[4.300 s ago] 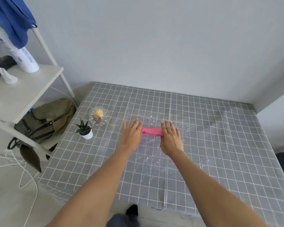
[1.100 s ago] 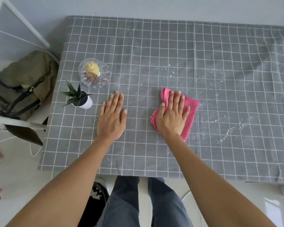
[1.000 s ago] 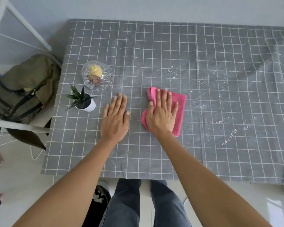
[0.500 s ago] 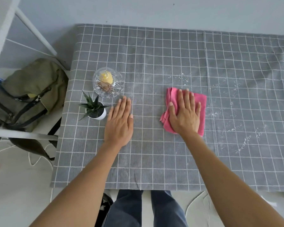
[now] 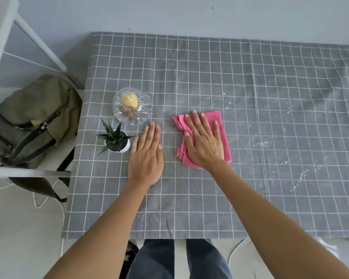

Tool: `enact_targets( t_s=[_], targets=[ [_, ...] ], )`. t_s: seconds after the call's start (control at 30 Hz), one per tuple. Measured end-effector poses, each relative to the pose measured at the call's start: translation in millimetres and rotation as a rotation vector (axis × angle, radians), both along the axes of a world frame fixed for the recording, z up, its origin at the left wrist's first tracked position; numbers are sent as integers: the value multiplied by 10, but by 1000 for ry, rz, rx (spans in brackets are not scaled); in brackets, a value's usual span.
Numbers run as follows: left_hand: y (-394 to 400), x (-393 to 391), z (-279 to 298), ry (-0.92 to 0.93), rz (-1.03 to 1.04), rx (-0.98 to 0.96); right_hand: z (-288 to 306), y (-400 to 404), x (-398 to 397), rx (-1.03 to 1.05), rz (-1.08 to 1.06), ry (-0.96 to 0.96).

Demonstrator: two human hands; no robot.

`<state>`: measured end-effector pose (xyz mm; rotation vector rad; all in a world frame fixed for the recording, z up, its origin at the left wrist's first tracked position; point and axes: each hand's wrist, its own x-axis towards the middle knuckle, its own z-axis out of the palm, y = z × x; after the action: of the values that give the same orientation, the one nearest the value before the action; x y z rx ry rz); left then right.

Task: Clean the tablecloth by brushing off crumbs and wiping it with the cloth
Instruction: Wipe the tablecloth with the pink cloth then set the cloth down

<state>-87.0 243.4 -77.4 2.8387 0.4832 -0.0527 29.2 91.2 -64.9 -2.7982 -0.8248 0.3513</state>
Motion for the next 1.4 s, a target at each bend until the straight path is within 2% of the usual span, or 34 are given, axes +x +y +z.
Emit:
enact_targets(
  t_s=[0.13, 0.23, 0.47, 0.6, 0.67, 0.77, 0.97, 1.03, 1.1, 1.23, 1.33, 1.4],
  targets=[
    [0, -5, -5, -2, -1, 7, -7, 62, 313, 12, -184, 41],
    [0, -7, -9, -6, 2, 16, -14, 114, 224, 9, -199, 27],
    [1, 2, 2, -16, 3, 20, 8, 68, -367, -10, 56, 25],
    [7, 5, 9, -5, -4, 18, 13, -291, -63, -49, 309, -22],
    [7, 10, 7, 0, 0, 14, -13, -494, 140, -76, 236, -34],
    [7, 3, 4, 1, 3, 14, -55, -648, 230, -41, -4, -42],
    [-1, -24, -2, 12, 10, 10, -29, -256, -34, 17, -422, 27],
    [-22, -154, -4, 12, 18, -15, -16, -110, -159, 29, -458, 47],
    [-43, -355, -6, 13, 8, -10, -12, -16, -292, 25, -355, 38],
    [-34, -521, 2, 10, 24, -2, -12, 4, -520, 10, 19, 19],
    [-43, -506, 17, 8, 22, 4, 7, -236, -415, -19, 283, -3],
    [-41, -515, 15, 10, 19, 0, 13, -473, -244, -41, 358, -23]
  ],
)
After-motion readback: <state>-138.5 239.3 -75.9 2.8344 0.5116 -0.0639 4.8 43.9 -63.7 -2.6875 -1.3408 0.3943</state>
